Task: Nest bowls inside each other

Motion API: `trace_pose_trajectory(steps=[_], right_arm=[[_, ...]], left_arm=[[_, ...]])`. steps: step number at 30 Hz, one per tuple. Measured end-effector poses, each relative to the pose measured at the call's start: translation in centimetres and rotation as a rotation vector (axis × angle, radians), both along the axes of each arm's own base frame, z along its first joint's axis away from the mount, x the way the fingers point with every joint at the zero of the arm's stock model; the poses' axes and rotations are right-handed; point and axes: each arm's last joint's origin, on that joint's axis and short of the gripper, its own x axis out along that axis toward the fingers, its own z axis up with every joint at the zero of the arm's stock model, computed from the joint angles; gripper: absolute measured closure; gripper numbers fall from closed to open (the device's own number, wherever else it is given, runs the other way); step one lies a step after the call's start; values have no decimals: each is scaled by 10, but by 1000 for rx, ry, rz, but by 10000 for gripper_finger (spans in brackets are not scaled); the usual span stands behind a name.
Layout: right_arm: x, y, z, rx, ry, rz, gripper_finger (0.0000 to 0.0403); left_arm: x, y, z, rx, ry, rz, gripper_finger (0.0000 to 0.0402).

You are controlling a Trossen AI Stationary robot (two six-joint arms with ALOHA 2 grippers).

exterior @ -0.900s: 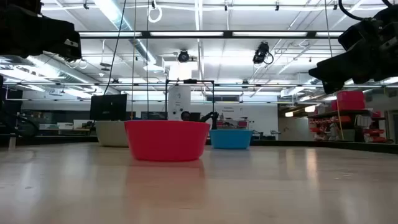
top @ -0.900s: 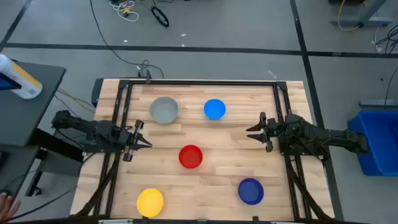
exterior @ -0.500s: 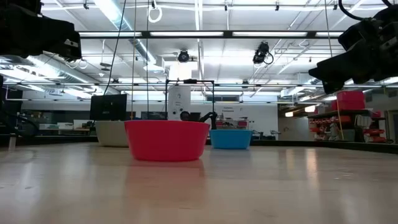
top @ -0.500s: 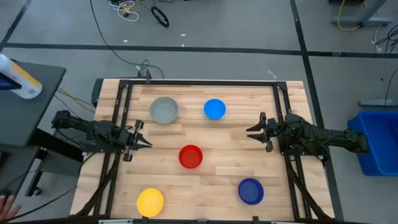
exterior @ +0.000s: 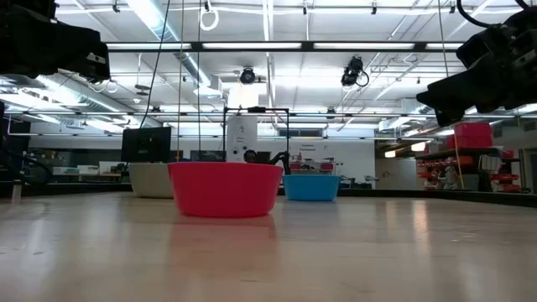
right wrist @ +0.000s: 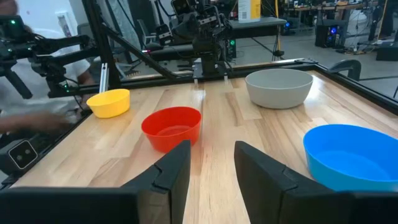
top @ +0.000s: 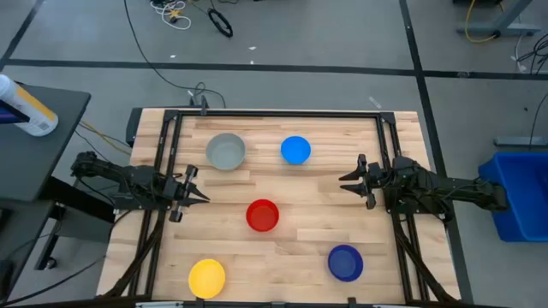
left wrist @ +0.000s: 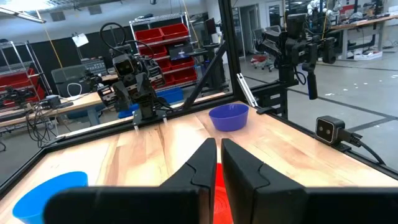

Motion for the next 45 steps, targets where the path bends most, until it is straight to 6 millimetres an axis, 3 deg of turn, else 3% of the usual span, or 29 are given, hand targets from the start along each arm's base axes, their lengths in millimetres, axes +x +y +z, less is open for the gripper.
trace_pose_trajectory(steps=[40, 45], right_arm=[[0, -1, 4, -14, -44, -27, 268], [1, -1, 11, 81, -105, -49, 270]], left_arm=[[0, 0, 3, -55, -13, 1, 369], [0, 2, 8, -56, -72, 68, 369]])
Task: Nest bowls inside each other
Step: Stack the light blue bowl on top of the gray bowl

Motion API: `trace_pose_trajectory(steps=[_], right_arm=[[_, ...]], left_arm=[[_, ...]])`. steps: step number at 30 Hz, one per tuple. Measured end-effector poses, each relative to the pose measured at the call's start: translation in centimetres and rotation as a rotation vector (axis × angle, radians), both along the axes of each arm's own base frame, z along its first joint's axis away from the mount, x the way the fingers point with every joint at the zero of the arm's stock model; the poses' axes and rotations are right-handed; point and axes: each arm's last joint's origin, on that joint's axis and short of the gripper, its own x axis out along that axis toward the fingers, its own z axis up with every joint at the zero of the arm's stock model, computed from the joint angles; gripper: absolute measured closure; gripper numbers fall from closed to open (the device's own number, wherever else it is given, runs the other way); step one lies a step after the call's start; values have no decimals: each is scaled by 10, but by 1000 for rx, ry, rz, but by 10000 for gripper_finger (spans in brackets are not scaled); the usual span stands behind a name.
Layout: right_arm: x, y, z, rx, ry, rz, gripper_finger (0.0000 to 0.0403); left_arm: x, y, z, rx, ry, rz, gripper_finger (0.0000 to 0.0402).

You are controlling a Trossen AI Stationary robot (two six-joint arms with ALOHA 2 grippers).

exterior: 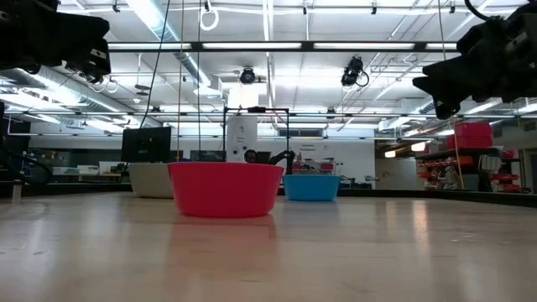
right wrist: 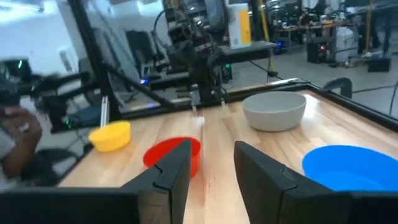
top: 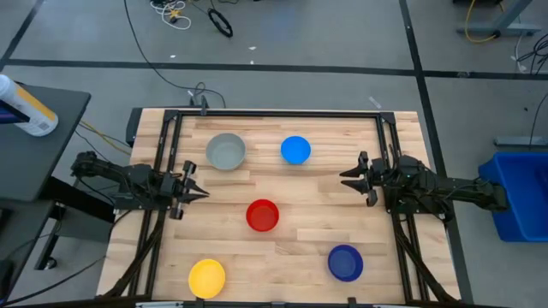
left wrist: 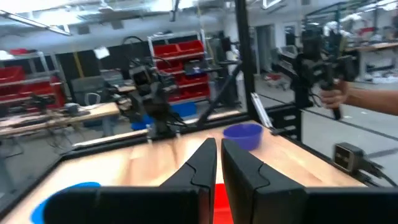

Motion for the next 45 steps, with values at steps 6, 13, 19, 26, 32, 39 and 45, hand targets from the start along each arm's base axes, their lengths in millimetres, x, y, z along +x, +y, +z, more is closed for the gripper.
trace_pose_trajectory(steps=[6, 13, 19, 26, 32, 39, 45], right_arm=[[0, -1, -5, 14, 54, -44, 272], [2, -11, -12, 15, 127, -357, 270], [12, -16, -7, -31, 236, -397, 256], [61, -29, 20, -4, 543, -363, 240], [137, -48, 31, -127, 799, -226, 240], [200, -73, 21, -203, 979, -106, 239], [220, -87, -3, -202, 1043, -65, 240]], left_arm=[[0, 5, 0, 48, 4, 189, 369], [-1, 13, -1, -93, 22, 457, 369], [-1, 15, -6, -125, 61, 536, 369], [-1, 17, -9, -145, 86, 600, 369], [-1, 17, -9, -158, 89, 601, 369], [-2, 18, -10, -149, 102, 643, 369], [-1, 18, -12, -131, 120, 649, 369]])
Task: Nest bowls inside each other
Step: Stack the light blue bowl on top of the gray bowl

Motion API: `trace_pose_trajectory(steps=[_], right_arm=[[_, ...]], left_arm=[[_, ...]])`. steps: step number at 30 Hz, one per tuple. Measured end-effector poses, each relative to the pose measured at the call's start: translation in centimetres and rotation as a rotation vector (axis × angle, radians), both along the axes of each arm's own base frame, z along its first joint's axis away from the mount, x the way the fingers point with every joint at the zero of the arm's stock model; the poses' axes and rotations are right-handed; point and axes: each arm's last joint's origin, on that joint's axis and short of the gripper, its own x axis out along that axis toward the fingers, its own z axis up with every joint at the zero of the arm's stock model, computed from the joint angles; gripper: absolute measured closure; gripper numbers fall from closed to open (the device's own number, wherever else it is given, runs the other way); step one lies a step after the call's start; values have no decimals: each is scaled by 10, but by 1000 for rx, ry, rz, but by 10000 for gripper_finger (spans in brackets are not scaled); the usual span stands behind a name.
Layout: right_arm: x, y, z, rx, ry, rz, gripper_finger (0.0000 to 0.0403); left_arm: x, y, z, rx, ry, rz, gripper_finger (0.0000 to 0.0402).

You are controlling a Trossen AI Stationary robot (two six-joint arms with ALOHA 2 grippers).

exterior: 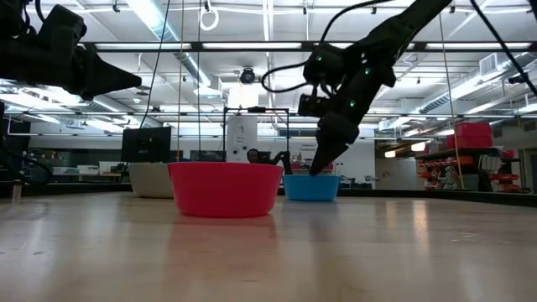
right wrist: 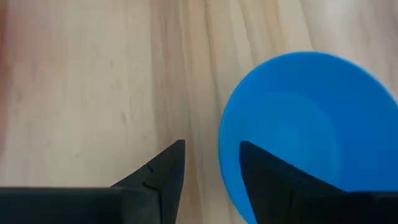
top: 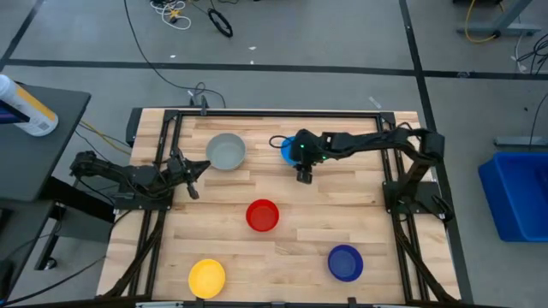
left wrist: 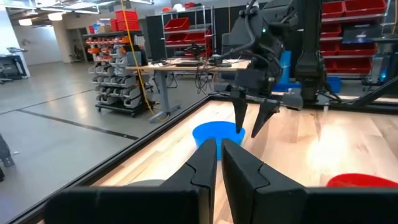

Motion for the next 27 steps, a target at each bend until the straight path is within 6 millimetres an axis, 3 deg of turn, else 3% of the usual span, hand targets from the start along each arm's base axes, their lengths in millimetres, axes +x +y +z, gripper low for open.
trace_pose_trajectory(steps=[4, 9, 16, 23, 27], right_arm=[[5, -5, -14, -3, 9, -16, 241], [10, -6, -13, -60, -25, -41, 261], [12, -5, -13, -17, -52, -111, 389], [24, 1, -5, -58, -178, -81, 399], [42, 5, 18, -89, -305, -46, 400]], left_arm=[[1, 0, -2, 0, 22, 38, 369], [3, 0, -4, 4, 49, 44, 369], [4, 0, -6, 8, 66, 54, 369], [2, 2, -6, 18, 69, 145, 369], [1, 3, -6, 19, 70, 196, 369]])
